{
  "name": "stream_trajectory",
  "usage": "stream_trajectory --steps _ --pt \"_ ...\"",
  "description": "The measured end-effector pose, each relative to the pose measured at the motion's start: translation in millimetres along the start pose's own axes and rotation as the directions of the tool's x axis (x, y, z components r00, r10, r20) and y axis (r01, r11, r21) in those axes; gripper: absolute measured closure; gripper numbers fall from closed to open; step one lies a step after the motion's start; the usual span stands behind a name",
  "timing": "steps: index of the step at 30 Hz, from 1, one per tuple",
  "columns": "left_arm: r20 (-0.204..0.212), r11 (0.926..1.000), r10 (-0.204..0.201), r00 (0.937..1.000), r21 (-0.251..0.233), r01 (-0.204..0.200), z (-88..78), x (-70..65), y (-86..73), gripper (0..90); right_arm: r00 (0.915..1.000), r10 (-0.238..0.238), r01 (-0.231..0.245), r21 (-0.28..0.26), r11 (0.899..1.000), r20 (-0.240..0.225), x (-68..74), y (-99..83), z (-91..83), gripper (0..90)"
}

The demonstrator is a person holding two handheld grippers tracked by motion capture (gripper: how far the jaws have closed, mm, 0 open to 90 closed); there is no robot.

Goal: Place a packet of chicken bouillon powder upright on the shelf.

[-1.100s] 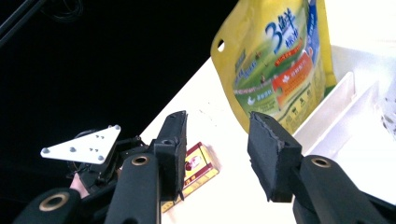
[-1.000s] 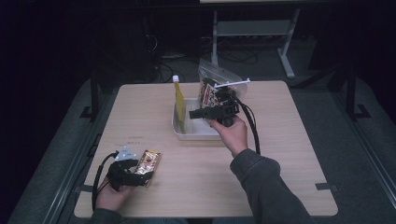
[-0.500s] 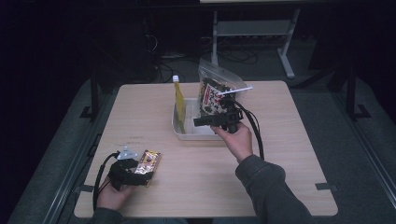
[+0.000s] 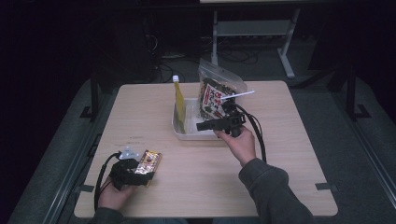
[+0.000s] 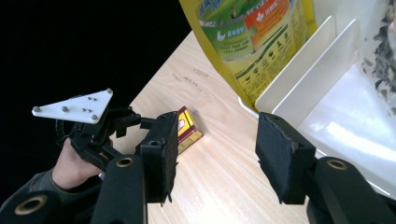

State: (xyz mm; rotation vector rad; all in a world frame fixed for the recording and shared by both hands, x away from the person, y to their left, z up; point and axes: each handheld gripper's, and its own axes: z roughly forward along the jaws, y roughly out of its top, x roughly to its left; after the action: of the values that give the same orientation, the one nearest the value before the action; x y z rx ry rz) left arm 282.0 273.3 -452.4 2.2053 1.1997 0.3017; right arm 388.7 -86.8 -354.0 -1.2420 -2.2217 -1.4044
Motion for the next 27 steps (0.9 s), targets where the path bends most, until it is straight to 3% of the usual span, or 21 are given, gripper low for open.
stream_trajectory --steps 6,15,27 --pt "0.002 0.9997 0.003 1.0000 0.025 -0.003 2.7 -1.5 0.2 29.7 1.0000 0.001 -0.001 0.021 1.000 -0.007 -0.8 -4.0 2.6 47.0" --pt "-0.006 0.9990 0.015 0.9999 0.042 -0.015 1.5 -2.7 3.0 31.6 0.9999 -0.013 0.013 0.044 0.999 -0.006 -1.4 -7.7 4.8 46.7" --pt "-0.005 0.9995 0.031 0.9995 0.008 -0.031 -5.4 -4.0 6.2 32.2 0.9999 -0.014 0.014 0.069 0.998 -0.006 -2.8 -9.8 6.4 45.5"
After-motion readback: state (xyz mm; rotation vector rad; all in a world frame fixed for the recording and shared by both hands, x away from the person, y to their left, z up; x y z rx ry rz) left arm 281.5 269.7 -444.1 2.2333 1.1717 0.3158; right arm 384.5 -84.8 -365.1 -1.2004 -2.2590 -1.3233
